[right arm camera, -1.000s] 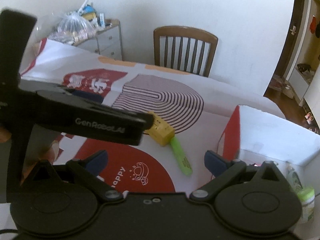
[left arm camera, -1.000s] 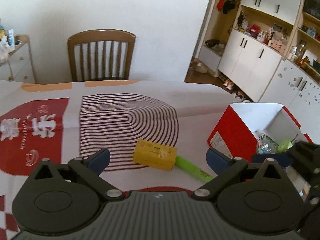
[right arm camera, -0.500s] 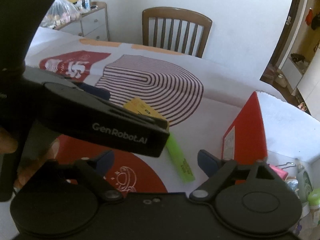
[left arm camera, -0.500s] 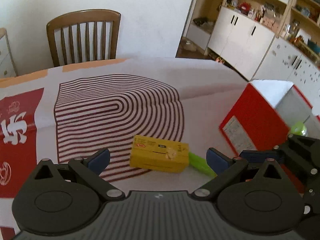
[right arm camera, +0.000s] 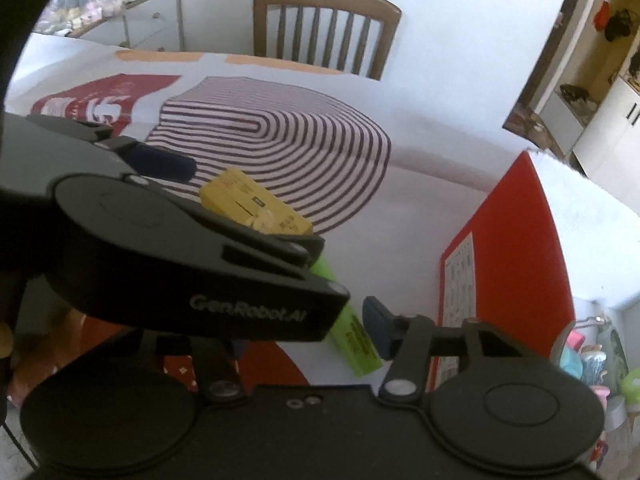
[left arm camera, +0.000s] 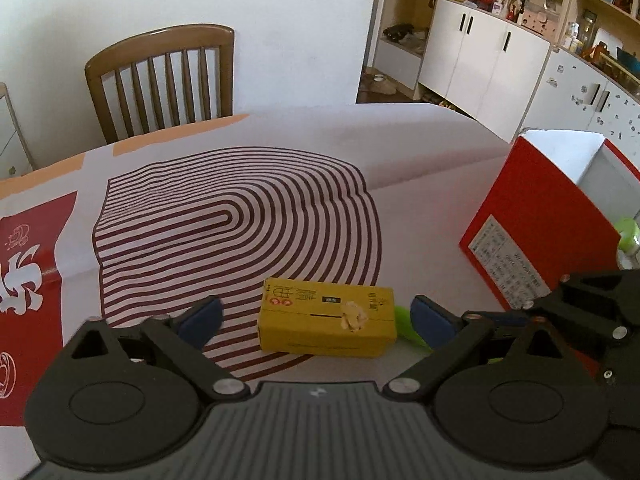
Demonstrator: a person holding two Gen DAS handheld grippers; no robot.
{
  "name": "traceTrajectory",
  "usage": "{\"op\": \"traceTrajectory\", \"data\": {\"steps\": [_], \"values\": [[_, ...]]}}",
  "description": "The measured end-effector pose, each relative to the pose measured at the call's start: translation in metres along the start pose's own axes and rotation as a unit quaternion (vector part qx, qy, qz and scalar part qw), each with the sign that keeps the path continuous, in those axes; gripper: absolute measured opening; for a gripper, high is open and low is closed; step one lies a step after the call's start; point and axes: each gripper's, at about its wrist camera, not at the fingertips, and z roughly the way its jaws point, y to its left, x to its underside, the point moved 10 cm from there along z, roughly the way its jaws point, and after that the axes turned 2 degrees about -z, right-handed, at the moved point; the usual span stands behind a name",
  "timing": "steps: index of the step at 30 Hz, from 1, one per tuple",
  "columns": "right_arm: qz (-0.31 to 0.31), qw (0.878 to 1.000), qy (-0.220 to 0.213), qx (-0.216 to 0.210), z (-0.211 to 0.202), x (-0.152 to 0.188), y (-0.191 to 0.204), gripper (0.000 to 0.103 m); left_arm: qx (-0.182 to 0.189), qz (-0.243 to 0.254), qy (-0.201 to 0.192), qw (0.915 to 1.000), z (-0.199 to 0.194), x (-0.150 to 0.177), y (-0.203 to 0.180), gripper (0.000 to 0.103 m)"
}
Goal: Organize rigid objects
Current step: 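Grasp the yellow box with the left gripper while the right grasps the green highlighter, then carry the yellow box and green highlighter into the shoebox and lower them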
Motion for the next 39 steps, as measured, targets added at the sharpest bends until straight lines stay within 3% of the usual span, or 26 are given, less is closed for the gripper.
{"op": "traceTrajectory", "data": {"steps": [5, 7, 8, 15, 25, 39], "values": [[0.007, 1.000, 0.003, -0.014, 0.000, 0.003, 0.002, 0.034, 0.006, -0.002, 0.007, 1.0000, 0.004, 0.005, 0.003, 0.082], [0.004, 1.000, 0.004, -0.020, -0.001, 0.002, 0.006, 0.021, 0.012, 0.002, 0.008, 0.9999, 0.004, 0.006, 0.002, 0.073], [0.002, 1.000, 0.004, -0.021, -0.001, 0.002, 0.008, 0.019, 0.010, 0.003, 0.006, 0.9999, 0.004, 0.006, 0.003, 0.073], [0.018, 1.000, 0.006, -0.020, -0.005, 0.005, 0.006, 0.015, 0.009, -0.014, 0.003, 0.9999, -0.002, 0.010, 0.010, 0.072], [0.100, 0.993, 0.029, -0.046, -0.021, 0.026, -0.003, 0.015, 0.002, -0.037, 0.009, 0.9993, -0.025, 0.024, 0.013, 0.072], [0.138, 0.988, -0.017, -0.067, -0.081, 0.028, -0.013, 0.015, -0.003, -0.037, -0.023, 0.9991, -0.093, 0.025, -0.002, 0.072]]}}
